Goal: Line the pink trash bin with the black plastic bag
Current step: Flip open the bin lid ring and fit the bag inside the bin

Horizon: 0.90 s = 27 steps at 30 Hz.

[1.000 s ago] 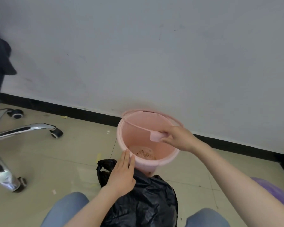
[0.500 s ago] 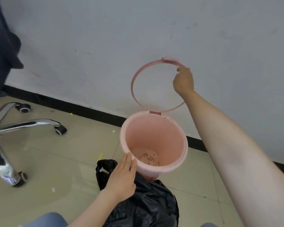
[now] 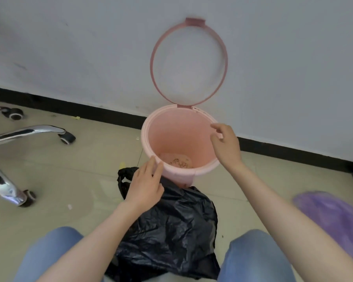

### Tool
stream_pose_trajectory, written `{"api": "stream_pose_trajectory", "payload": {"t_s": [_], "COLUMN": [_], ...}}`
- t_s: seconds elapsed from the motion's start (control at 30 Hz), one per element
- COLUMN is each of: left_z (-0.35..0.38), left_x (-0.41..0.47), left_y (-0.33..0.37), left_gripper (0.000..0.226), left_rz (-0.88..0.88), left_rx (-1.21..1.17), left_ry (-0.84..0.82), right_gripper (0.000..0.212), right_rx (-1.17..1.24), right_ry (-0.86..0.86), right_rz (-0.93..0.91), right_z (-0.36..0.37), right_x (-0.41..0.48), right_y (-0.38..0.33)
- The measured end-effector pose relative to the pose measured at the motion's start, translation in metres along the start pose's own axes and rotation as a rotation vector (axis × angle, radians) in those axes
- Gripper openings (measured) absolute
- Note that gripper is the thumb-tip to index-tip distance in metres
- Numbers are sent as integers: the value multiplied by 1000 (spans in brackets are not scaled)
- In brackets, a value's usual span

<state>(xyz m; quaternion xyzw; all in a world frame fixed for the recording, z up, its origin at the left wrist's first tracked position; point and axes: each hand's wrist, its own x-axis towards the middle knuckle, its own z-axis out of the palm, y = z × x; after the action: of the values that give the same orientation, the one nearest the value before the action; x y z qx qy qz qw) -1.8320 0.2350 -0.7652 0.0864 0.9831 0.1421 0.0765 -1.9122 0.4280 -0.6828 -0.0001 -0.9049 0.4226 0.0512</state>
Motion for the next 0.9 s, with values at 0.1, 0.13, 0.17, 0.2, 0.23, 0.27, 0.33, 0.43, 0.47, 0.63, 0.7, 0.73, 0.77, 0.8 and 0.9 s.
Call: {"api": "stream_pose_trajectory", "payload": {"t_s": [0.1,0.13,0.17,0.2,0.23,0.27,0.33,0.43,0.47,0.63,0.7,0.73,0.77,0.8,0.9], "left_z": [23,31,41,51,61,69,82,92,94,97,103,105,107,111,128], "left_x": [-9,-12,-16,-18,-20,-22,-24,-25,-25,-14,-6,-3,-2,-3,-15], "left_y": [-5,-5,-4,-4,-5,-6,-7,-7,-7,-2,3,5,8,10,13], "left_gripper": [41,40,40,40,41,42,42,53,54,64,66,67,68,70,71], "left_rz": [41,46,56,65,69,69,66,86,93,216,303,279,223,169,86], "left_rx": [-17,2,30,55,73,95,121,141,140,163,180,191,204,208,234], "left_ry": [127,103,68,40,9,-16,-45,-77,-79,-152,-265,-344,-429,-495,-599], "right_gripper": [26,23,20,16,14,15,50,98,106,98,83,78,74,71,59], "right_rx": [-27,-79,-146,-223,-311,-398,-528,-541,-551,-811,-850,-856,-860,-860,-815], "right_ry": [48,11,-53,-133,-219,-319,-564,-881,-944,-1057,-972,-940,-919,-899,-840], "right_rz": [62,93,123,145,159,164,203,236,221,-38,-104,-115,-113,-103,-4], "right_z": [12,20,30,41,51,60,75,86,90,100,102,102,102,102,102], "right_x": [-39,-51,-63,-73,-83,-92,-107,-125,-131,-166,-176,-179,-180,-181,-185], "right_y": [33,45,57,69,79,88,105,121,125,148,154,155,157,159,165]}}
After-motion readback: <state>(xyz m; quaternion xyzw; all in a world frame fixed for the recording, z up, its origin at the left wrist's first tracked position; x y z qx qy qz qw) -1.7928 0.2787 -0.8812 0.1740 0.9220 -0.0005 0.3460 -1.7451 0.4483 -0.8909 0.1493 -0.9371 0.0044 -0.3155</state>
